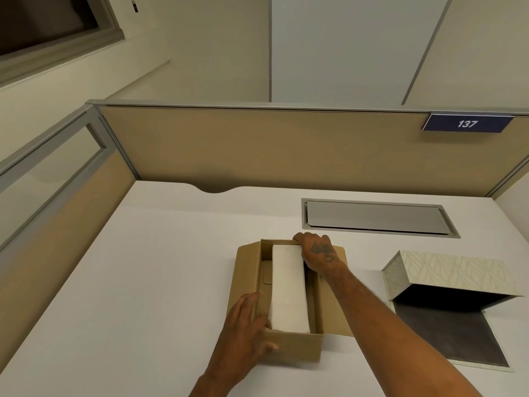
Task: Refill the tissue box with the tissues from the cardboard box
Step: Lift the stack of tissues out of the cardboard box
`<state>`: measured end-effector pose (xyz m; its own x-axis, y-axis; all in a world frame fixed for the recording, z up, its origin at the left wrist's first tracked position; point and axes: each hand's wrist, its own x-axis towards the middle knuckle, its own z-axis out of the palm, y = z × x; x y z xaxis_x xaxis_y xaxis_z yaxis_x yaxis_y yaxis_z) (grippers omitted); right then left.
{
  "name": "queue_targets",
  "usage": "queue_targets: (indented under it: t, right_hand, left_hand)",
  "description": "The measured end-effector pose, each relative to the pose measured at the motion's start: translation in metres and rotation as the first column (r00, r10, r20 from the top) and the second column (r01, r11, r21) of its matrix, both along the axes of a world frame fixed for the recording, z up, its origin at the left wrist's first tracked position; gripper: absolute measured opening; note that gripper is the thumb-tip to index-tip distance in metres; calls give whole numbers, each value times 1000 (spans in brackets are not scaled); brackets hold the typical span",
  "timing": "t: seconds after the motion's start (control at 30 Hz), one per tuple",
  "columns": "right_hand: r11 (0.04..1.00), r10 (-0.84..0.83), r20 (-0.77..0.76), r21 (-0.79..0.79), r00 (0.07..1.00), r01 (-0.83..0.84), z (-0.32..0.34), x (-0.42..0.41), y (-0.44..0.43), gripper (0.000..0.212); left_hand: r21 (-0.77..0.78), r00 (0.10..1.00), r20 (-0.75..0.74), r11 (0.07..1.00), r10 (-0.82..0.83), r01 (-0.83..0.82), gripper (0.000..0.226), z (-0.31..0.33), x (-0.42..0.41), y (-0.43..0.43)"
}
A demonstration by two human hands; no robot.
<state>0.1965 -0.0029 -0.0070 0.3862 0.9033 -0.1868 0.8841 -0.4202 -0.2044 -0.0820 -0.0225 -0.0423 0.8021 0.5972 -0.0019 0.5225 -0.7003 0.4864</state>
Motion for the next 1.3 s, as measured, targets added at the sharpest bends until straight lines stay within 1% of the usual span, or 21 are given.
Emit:
queue_targets:
  t: [0.03, 0.07, 0.13, 0.17, 0.23, 0.27, 0.33, 0.4, 0.47, 0.57, 0.67, 0.73, 0.8, 0.93, 1.03, 1.17, 1.3]
  right_hand:
    - [1000, -22, -21, 6, 1000, 22, 2, -3, -1, 46]
    - [998, -52, -37, 30, 998, 54, 4, -6, -2, 51]
    - [972, -172, -110, 144, 979, 187, 10, -20, -6, 58]
    - [935, -248, -190, 211, 950, 286, 13, -29, -9, 59]
    - [841, -343, -378, 284, 860, 460, 17, -50, -18, 54]
    - [806, -362, -453, 287, 814, 518, 18, -60, -24, 51]
    - [773, -379, -546, 257, 748, 579, 16, -79, -35, 51]
    - [774, -403, -578, 198, 709, 601, 11, -94, -42, 55]
    - [794, -426, -576, 131, 697, 594, 4, -104, -46, 60]
    - [797, -477, -605, 8, 637, 604, -6, -113, -49, 70]
    - [746, -532, -678, -91, 508, 660, -14, -111, -50, 76]
    - [696, -578, -705, -163, 411, 699, -16, -106, -49, 71]
    - [664, -607, -719, -226, 338, 712, -16, -101, -48, 64]
    - [644, -600, -757, -265, 258, 718, -18, -96, -46, 57]
    - [626, -590, -782, -286, 201, 725, -19, -94, -44, 56]
    - [629, -586, -794, -323, 159, 707, -20, -90, -44, 53]
    - [628, -563, -822, -360, 84, 690, -22, -89, -41, 54]
  left_hand:
    - [-1, 1000, -20, 1000, 5, -5, 59, 2, 0, 1]
    - [-17, 1000, -10, 999, 27, -27, 61, 4, 0, 3]
    - [-71, 992, 44, 991, 117, -114, 62, 11, 5, 9]
    - [-73, 984, 63, 984, 169, -164, 65, 15, 9, 14]
    - [-4, 965, 71, 967, 254, -254, 75, 22, 23, 25]
    - [29, 958, 60, 958, 282, -284, 77, 26, 31, 31]
    - [65, 951, 10, 949, 309, -309, 75, 27, 45, 41]
    - [92, 942, -72, 943, 327, -321, 76, 22, 54, 49]
    - [118, 923, -145, 932, 357, -343, 80, 15, 59, 55]
    - [112, 905, -177, 921, 388, -373, 80, 4, 60, 59]
    - [81, 900, -165, 915, 404, -396, 73, -5, 59, 59]
    - [78, 900, -158, 914, 406, -399, 70, -7, 60, 59]
    - [87, 901, -158, 914, 404, -395, 69, -7, 60, 58]
    - [111, 901, -160, 914, 404, -390, 68, -9, 60, 57]
    - [109, 905, -155, 917, 397, -383, 68, -10, 60, 56]
    - [111, 904, -154, 916, 400, -386, 67, -11, 60, 55]
    - [96, 904, -145, 915, 401, -391, 66, -9, 60, 54]
